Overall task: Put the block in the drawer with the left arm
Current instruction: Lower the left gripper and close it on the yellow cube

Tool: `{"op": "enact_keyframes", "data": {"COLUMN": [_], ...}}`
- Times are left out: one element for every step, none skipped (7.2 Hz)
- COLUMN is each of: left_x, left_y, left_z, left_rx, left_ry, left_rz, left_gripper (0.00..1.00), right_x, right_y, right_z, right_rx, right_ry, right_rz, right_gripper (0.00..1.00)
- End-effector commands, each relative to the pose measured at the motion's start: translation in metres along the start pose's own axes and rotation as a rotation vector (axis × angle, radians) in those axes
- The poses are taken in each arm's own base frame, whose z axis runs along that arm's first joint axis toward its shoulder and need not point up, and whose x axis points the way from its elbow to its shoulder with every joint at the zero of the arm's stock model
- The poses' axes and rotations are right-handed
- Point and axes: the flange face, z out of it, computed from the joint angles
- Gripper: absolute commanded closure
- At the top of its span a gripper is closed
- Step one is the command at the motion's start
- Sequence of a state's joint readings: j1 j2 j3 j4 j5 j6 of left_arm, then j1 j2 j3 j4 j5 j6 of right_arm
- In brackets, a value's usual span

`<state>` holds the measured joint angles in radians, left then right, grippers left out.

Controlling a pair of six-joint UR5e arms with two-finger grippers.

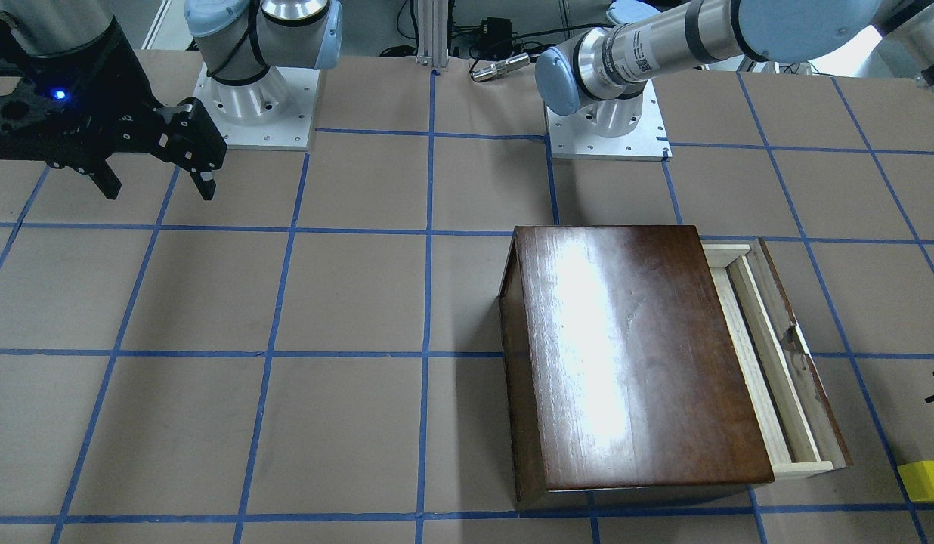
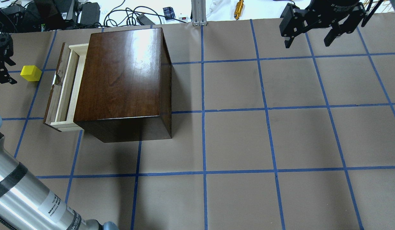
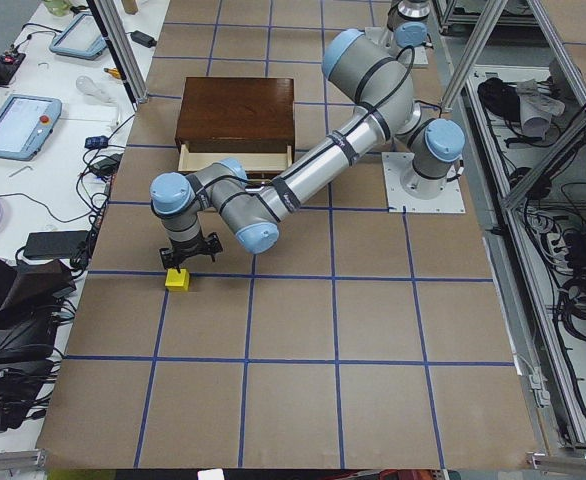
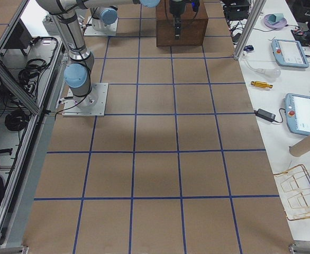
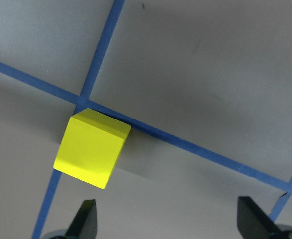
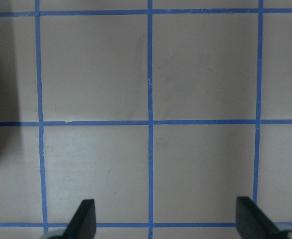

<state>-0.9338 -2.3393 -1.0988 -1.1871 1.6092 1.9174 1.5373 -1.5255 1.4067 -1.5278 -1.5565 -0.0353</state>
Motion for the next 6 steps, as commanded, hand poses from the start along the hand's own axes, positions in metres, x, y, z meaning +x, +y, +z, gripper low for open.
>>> {"op": "enact_keyframes", "data": {"left_x": [-0.020,-0.023,-0.024,-0.026,-0.032,-0.036], "left_y": [-0.001,-0.002,-0.004,-0.005,-0.003,-0.002], "left_z": [0.016,0.020,0.024,0.026,0.026,0.038], "left_rx": [0.056,0.068,0.072,0.082,0.079,0.086], "left_ry": [-0.035,-0.040,-0.040,-0.047,-0.056,-0.051], "left_rz": [0.119,0.184,0.242,0.247,0.249,0.249], "left_gripper": [0.07,0.07,0.10,0.10,0.10,0.10], "right_x": [-0.001,-0.001,0.000,-0.001,-0.001,0.000], "right_y": [0.000,0.000,0.000,0.000,0.000,0.000], "right_z": [0.000,0.000,0.000,0.000,0.000,0.000], "right_rx": [-0.001,-0.001,-0.001,0.001,-0.001,-0.001], "right_ry": [-0.001,0.000,-0.001,0.000,-0.001,0.000], "right_rz": [-0.001,-0.001,0.000,-0.001,-0.001,0.000], "right_gripper": [0.00,0.00,0.00,0.00,0.00,0.00]}}
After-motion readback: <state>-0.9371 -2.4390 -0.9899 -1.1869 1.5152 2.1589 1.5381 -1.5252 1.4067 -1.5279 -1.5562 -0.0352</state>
